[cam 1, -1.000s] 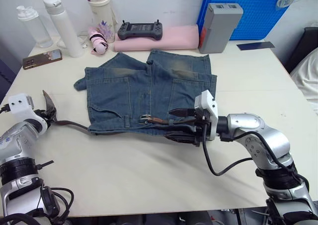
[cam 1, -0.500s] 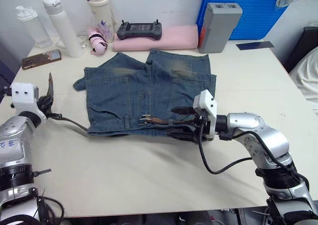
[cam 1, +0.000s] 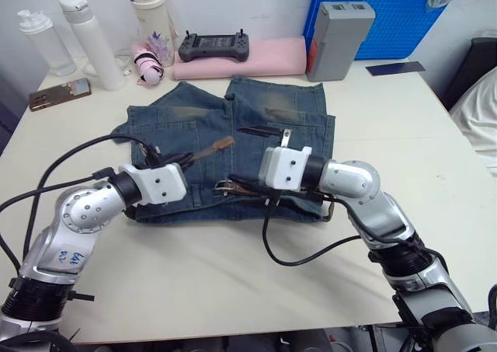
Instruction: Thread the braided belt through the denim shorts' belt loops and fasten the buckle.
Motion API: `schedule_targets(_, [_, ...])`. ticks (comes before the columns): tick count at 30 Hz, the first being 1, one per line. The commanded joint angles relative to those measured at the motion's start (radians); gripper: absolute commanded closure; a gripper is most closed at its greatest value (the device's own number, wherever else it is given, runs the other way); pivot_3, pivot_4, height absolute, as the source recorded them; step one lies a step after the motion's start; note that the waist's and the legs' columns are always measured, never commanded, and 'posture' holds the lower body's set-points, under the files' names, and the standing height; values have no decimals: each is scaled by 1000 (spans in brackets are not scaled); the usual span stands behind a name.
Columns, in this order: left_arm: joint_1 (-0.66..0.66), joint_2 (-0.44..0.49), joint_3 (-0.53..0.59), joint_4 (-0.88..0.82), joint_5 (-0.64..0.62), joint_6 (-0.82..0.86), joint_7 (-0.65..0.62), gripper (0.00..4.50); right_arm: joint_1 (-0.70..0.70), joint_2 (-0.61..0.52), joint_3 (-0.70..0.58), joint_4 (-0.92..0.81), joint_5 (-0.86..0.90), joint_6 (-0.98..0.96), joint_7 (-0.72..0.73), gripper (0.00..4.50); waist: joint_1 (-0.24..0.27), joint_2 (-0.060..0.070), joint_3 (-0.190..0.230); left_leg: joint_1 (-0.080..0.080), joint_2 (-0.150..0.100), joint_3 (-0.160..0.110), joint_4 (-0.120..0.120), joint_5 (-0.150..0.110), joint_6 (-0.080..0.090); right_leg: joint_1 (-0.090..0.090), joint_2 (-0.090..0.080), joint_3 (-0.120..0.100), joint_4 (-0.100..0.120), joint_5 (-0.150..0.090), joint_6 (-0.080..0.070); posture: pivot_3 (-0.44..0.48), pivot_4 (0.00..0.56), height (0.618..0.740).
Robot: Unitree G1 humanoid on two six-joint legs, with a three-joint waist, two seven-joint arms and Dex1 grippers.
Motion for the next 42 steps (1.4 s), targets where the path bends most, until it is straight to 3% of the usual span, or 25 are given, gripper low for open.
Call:
schedule_targets(1, [22, 7, 2, -57, 6, -88, -34, 4444, -22, 15, 16, 24, -68, -112, -28, 0, 4, 0, 0, 0, 0, 0, 0, 0, 0, 0, 0, 0, 0, 0, 0, 0, 150, 739])
schedule_targets(8, [46, 12, 13, -56, -8, -162, -95, 4444, -29, 20, 33, 102, -151, -205, -36, 0, 4, 0, 0, 0, 0, 0, 0, 0, 0, 0, 0, 0, 0, 0, 0, 0, 150, 739])
schedule_targets(11, [48, 9, 24, -44, -8, -177, -102, 4500, -29, 18, 30, 121, -170, -220, -36, 738, 4, 0, 0, 0, 0, 0, 0, 0, 0, 0, 0, 0, 0, 0, 0, 0, 150, 739])
schedule_targets(14, [49, 9, 29, -33, -4, -184, -106, 4500, -26, 16, 27, 127, -177, -231, -31, 1913, 4, 0, 0, 0, 0, 0, 0, 0, 0, 0, 0, 0, 0, 0, 0, 0, 150, 739])
schedule_targets(19, [50, 7, 36, -19, 12, -180, -100, 4500, -16, 17, 24, 119, -166, -229, -11, 4323, 4, 0, 0, 0, 0, 0, 0, 0, 0, 0, 0, 0, 0, 0, 0, 0, 150, 739])
schedule_targets(24, [50, -2, 55, -14, -13, -158, -100, 4500, -15, 22, 20, 120, -167, -221, -6, 4420, 4, 0, 0, 0, 0, 0, 0, 0, 0, 0, 0, 0, 0, 0, 0, 0, 150, 739])
schedule_targets(28, [29, -31, 111, -54, -112, -41, -97, 2944, -14, 26, 17, 121, -168, -211, -9, 4500, 4, 0, 0, 0, 0, 0, 0, 0, 0, 0, 0, 0, 0, 0, 0, 0, 150, 739])
schedule_targets(32, [25, -30, 195, -170, -386, 246, -165, 1038, -11, 36, 18, 122, -170, -197, -13, 4500, 2, 0, 0, 0, 0, -1, 1, 0, 0, 0, 0, 0, 1, 0, 0, 0, 150, 739])
schedule_targets(36, [43, -39, 336, -265, -733, 520, -139, 1038, -5, 40, 21, 119, -175, -188, -14, 4500, 0, 0, 0, 0, 1, -1, 1, 0, 0, 0, 0, 0, 1, 0, 0, 0, 150, 739])
schedule_targets(38, [75, -36, 435, -295, -1029, 680, -77, 1038, -5, 41, 22, 120, -183, -185, -17, 4500, -6, 0, 0, 0, 1, -4, 1, 0, 0, 1, 0, 0, 1, 0, 0, 0, 150, 739])
schedule_targets(40, [184, -37, 530, -296, -1470, 792, 41, 1038, -7, 41, 24, 128, -197, -187, -26, 4500, -16, 0, 0, 0, 3, -11, 1, 0, 0, 1, 0, 1, 1, 0, 0, 0, 150, 739])
schedule_targets(42, [277, -45, 555, -316, -1743, 818, 147, 1038, -8, 43, 24, 134, -210, -194, -35, 4500, -22, 1, 0, 2, 5, -13, 0, 0, 0, 2, -1, 4, 1, 0, 0, 0, 150, 739])
